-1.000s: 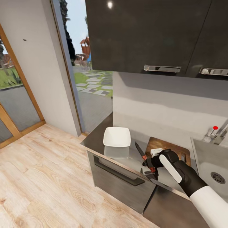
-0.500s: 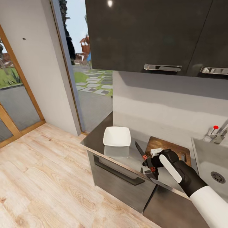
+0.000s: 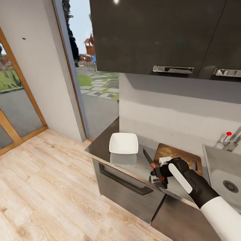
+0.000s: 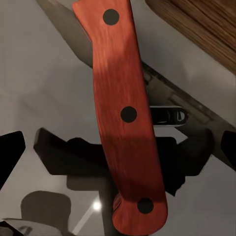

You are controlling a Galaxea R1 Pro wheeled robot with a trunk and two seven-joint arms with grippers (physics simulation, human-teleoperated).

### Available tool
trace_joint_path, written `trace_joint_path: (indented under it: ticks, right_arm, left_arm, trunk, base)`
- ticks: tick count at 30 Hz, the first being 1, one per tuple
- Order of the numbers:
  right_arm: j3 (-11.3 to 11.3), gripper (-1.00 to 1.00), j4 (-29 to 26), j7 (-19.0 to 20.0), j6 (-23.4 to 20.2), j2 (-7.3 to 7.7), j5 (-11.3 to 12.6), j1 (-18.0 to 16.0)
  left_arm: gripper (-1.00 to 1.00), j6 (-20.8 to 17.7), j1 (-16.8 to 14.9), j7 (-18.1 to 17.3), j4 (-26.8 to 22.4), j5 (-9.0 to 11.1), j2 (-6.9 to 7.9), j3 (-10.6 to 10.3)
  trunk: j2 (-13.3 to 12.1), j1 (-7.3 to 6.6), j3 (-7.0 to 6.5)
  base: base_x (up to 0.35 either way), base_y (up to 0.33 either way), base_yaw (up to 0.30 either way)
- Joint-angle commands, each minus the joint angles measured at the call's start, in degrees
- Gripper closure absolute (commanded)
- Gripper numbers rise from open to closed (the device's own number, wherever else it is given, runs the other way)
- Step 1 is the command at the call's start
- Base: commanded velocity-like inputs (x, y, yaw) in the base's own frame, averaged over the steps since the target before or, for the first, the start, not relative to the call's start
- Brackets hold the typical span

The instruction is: In the kitchen, take the Vidalia onion out of the sink, dice it on the chopping board with the paring knife, put the diced onion into the bowl on the countertop, then place both the paring knife and the chopping board into the sink.

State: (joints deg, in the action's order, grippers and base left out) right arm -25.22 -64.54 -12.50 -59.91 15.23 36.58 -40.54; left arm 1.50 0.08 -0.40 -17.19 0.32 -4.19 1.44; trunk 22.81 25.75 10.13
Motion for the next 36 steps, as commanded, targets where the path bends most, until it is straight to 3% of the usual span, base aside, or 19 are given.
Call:
trace_joint_path:
  ticks: [1, 18, 19, 36]
  right_arm:
    - [-0.18, -1.00, -0.06, -0.60, -0.09, 0.06, 0.60, -0.07]
    - [-0.11, -1.00, -0.09, -0.60, -0.09, 0.06, 0.60, -0.07]
    - [-0.10, 1.00, -0.11, -0.60, -0.09, 0.06, 0.60, -0.07]
    - [-0.17, 1.00, -0.14, -0.60, -0.09, 0.06, 0.60, -0.07]
  left_arm:
    - [-1.00, 0.08, 0.01, -0.04, -0.08, 0.03, -0.02, 0.15]
    - [-1.00, 0.08, 0.01, -0.04, -0.04, 0.03, -0.02, 0.15]
    - [-1.00, 0.08, 0.01, -0.04, -0.05, 0.03, -0.02, 0.15]
    - [-1.00, 0.08, 0.01, -0.04, -0.04, 0.03, -0.02, 0.15]
  trunk:
    - [0.11, 0.03, 0.13]
    - [0.11, 0.03, 0.42]
    - [0.11, 0.03, 0.42]
    - [0.11, 0.03, 0.42]
  base:
    - [0.000, 0.000, 0.000]
    - [0.000, 0.000, 0.000]
    - [0.000, 0.000, 0.000]
    - [0.000, 0.000, 0.000]
